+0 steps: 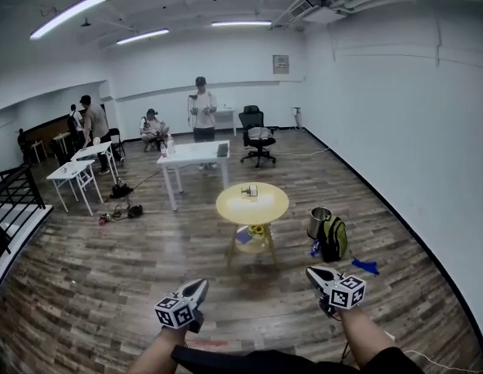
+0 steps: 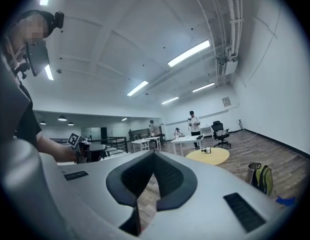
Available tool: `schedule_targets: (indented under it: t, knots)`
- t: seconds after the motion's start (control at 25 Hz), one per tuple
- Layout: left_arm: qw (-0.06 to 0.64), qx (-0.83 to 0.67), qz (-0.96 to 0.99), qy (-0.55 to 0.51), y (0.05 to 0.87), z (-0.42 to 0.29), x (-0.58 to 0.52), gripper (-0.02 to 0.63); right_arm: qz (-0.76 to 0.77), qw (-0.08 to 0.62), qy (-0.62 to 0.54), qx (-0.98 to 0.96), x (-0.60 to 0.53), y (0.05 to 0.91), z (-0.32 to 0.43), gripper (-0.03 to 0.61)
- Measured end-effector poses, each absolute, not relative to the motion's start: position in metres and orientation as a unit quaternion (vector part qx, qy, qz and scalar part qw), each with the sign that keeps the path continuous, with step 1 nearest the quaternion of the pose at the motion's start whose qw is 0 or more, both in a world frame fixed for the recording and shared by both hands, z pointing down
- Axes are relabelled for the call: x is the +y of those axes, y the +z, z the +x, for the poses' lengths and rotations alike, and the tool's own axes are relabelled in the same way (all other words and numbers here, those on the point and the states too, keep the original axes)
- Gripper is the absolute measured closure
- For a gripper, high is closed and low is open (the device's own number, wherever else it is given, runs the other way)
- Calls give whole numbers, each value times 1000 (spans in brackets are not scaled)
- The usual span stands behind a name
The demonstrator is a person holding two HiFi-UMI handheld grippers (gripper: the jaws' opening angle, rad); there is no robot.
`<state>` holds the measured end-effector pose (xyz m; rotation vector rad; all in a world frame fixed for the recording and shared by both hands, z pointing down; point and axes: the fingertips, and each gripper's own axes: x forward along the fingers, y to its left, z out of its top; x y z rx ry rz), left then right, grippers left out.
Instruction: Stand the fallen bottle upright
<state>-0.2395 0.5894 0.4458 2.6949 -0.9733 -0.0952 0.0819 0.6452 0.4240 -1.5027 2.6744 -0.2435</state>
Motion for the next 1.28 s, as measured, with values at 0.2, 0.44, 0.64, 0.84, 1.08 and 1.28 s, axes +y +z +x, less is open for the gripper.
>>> schedule_targets:
  t: [0.2,0.44,0.64,0.84,1.08,1.28]
  knots:
    - [152,-333,930,-27,466,-272,519,583,-491,26,-90,866,574,437,49,572]
    - [167,-344,924,-23,478,-278,442,583,-483,26,-103,869,484,449,46,572]
    - [168,-361,917,-24,481,-241,368,583,-462,30,-109,879,394,460,82,572]
    - [179,-384,905,-40,478,-171,289,583,-437,27,-109,892,293,456,148,572]
    - [174,-399,899,-45,476,-87,196,583,-411,17,-102,906,189,448,220,572]
    - [174,-398,900,-42,481,-51,132,583,-414,17,-115,903,121,460,254,572]
